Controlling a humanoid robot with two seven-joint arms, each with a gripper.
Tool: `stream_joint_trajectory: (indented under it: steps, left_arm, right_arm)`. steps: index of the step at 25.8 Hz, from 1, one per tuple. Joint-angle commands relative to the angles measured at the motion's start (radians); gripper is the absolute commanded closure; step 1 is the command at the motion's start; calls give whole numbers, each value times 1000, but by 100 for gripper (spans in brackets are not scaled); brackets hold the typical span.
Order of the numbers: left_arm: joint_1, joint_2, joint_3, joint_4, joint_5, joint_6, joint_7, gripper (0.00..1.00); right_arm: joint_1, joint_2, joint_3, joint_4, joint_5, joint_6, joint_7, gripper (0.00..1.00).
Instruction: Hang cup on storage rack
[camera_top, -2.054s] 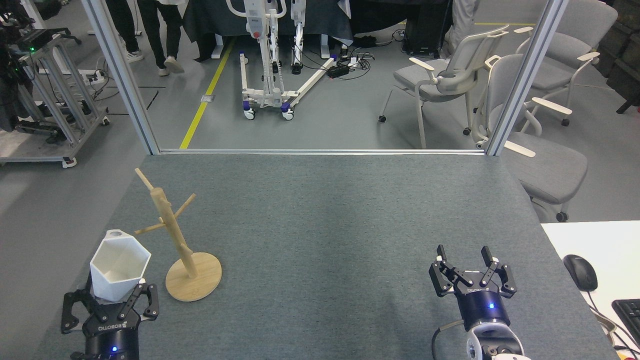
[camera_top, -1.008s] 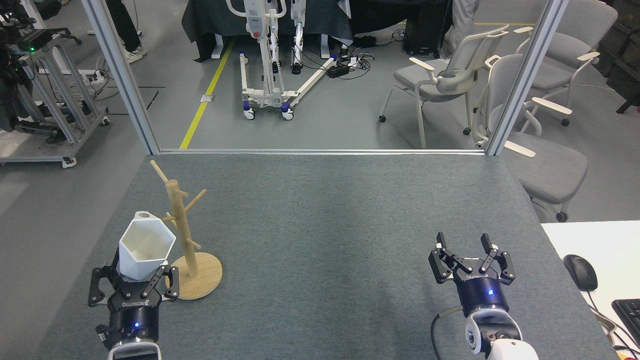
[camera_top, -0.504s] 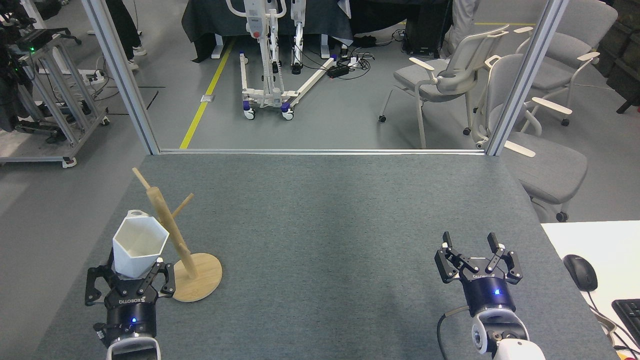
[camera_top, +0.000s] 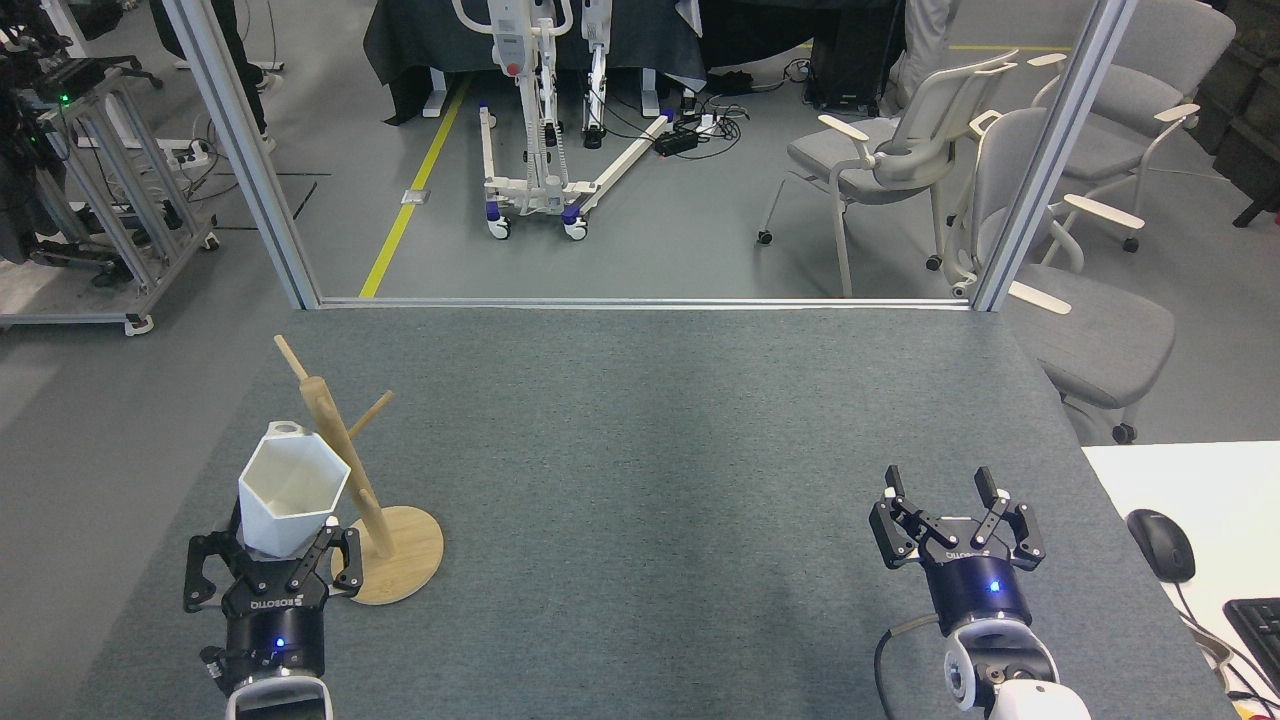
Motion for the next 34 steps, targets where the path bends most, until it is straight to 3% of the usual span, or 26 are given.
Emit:
stream_joint_trajectory:
  steps: [1,13,20,25,30,34]
  left_arm:
    - [3,-9,-1,2,-1,-6,2,0]
    - [10,-14,-26,10,-1,-6,5,0]
    - [121,-127,-40,82,-7,-6,10,0]
    - [167,-149,-79,76,-10,-35,10,0]
    - [205,-144,-110,-41,-12,-191,62,0]
    - [133,-147,-104,-93,-12,-469,93,0]
  right_arm:
    - [0,0,-1,0,0,1,0,1]
    - [0,0,0,-2,0,0,-3,1]
    - [0,-1,0,-2,0,-2,-3,1]
    - [0,-1,0,0,0,0,-1,1]
    - [0,-1,0,-2,0,0,-1,1]
    - [-1,2,-1,-5,-2,1,-1,1]
